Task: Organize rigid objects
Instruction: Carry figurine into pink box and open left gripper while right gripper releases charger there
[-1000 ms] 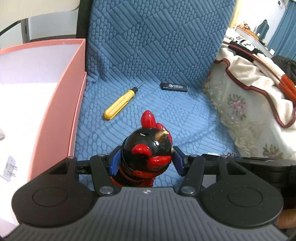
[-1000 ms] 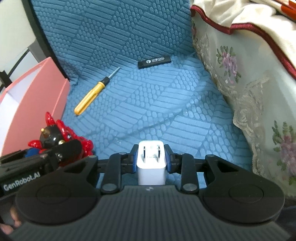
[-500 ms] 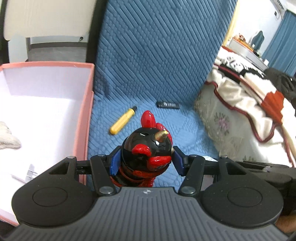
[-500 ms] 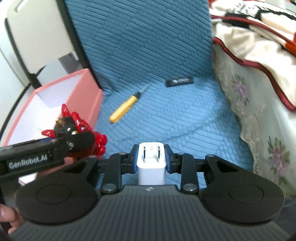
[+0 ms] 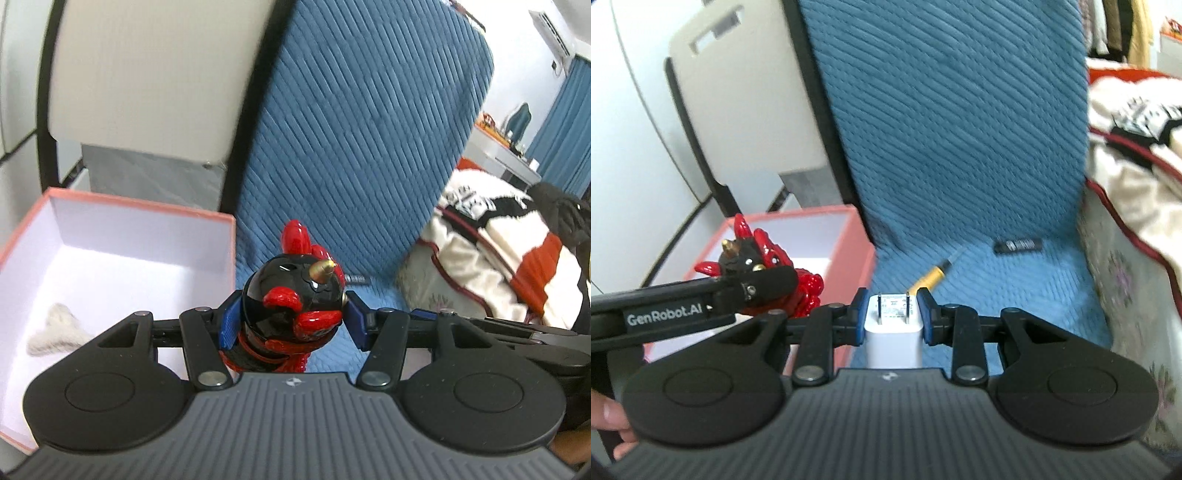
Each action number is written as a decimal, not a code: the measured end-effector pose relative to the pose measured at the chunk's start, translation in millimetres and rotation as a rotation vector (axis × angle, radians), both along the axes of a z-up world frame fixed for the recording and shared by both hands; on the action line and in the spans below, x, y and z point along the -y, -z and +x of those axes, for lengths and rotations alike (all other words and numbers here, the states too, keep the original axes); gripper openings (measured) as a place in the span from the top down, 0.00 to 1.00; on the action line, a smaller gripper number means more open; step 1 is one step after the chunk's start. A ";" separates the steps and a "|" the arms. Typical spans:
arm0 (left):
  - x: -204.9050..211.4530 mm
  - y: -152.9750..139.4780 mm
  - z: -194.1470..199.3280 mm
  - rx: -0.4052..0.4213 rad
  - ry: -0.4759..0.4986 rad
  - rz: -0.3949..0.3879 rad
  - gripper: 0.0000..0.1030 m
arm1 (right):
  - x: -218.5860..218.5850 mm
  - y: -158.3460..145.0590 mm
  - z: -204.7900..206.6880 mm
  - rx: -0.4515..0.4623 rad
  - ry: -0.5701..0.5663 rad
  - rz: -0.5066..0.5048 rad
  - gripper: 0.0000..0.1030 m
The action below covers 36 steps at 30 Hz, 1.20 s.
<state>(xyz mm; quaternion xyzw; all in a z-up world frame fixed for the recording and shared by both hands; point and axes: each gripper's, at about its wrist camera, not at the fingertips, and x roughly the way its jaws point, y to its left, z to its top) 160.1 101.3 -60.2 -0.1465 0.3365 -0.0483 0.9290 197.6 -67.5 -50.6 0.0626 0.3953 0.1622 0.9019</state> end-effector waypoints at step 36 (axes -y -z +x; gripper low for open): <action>-196.4 93.7 -48.5 -0.231 -0.298 -0.041 0.38 | -188.3 82.8 2.9 -0.195 -0.302 -0.079 0.82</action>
